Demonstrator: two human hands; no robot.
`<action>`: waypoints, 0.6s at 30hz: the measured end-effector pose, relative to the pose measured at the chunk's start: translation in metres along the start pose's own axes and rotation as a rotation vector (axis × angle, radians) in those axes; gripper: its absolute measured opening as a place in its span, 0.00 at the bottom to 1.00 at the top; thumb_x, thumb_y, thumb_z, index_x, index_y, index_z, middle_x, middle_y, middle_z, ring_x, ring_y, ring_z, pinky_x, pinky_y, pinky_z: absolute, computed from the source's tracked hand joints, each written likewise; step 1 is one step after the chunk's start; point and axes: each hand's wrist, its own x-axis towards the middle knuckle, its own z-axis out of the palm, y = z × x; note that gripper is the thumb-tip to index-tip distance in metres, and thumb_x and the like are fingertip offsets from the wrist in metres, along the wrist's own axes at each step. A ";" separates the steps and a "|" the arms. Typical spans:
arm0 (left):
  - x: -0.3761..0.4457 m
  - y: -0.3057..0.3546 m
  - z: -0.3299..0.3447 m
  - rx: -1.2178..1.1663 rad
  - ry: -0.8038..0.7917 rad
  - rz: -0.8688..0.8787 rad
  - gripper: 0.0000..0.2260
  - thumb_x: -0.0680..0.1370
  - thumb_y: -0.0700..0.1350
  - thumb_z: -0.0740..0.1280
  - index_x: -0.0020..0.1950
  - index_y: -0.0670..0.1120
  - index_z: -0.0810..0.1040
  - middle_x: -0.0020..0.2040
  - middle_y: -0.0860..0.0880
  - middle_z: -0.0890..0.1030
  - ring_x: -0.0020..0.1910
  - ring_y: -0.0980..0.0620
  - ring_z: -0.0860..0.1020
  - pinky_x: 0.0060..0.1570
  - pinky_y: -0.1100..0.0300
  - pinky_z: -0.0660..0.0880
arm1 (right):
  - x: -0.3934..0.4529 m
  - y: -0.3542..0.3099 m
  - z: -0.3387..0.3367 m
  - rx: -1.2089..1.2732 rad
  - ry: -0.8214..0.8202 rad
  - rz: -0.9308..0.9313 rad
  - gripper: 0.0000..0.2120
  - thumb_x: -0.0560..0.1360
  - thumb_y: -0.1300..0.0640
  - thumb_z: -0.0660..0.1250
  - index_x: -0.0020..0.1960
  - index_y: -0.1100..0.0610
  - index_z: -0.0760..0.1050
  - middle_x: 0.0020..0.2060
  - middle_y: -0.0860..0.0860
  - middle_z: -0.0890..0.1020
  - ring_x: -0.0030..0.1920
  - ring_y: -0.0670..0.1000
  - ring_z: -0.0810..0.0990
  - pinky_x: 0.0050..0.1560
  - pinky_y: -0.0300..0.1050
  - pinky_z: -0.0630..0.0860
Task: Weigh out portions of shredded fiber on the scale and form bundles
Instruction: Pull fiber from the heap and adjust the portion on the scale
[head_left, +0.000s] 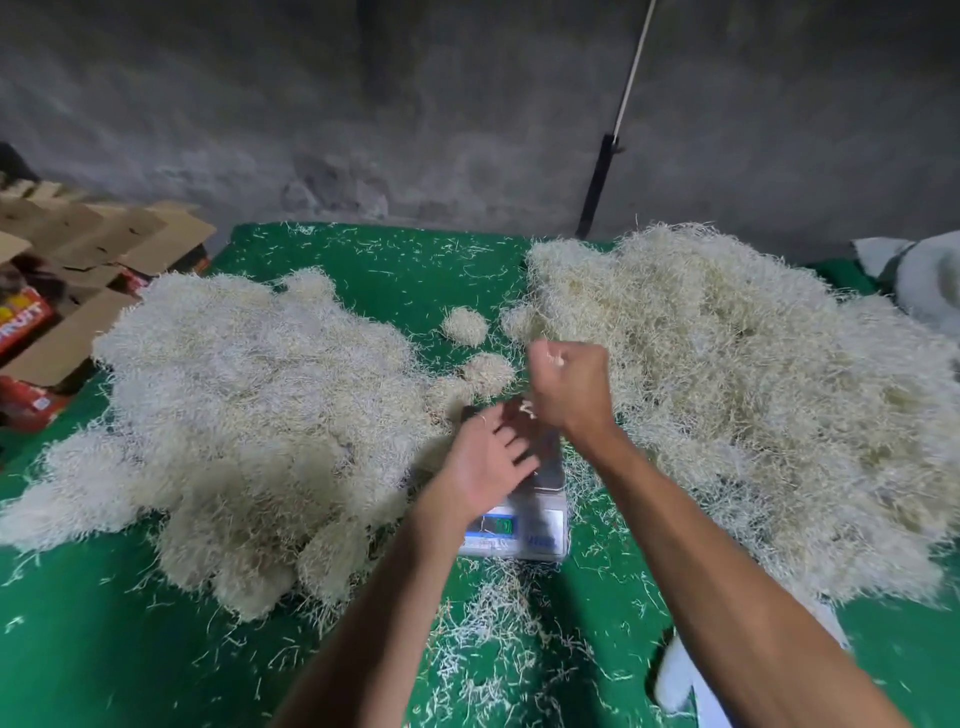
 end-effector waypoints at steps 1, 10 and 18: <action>0.001 0.004 -0.005 -0.047 -0.005 0.022 0.17 0.85 0.46 0.60 0.73 0.42 0.71 0.71 0.43 0.75 0.71 0.45 0.73 0.75 0.43 0.64 | 0.013 -0.009 -0.004 0.043 0.059 -0.071 0.24 0.82 0.53 0.61 0.27 0.55 0.73 0.19 0.50 0.73 0.18 0.49 0.68 0.20 0.41 0.68; 0.008 0.019 -0.035 -0.123 0.067 0.029 0.15 0.84 0.48 0.62 0.68 0.44 0.77 0.64 0.47 0.82 0.65 0.48 0.79 0.62 0.48 0.77 | 0.099 -0.032 0.026 -0.542 -0.321 -0.125 0.27 0.82 0.45 0.55 0.80 0.47 0.59 0.82 0.52 0.55 0.79 0.58 0.60 0.77 0.70 0.57; 0.028 0.004 -0.031 -0.117 0.091 -0.013 0.15 0.85 0.48 0.59 0.66 0.43 0.77 0.61 0.46 0.84 0.64 0.48 0.79 0.61 0.48 0.76 | 0.055 0.038 0.015 -0.366 -0.519 0.228 0.26 0.84 0.48 0.62 0.79 0.53 0.64 0.66 0.60 0.80 0.63 0.59 0.80 0.67 0.59 0.75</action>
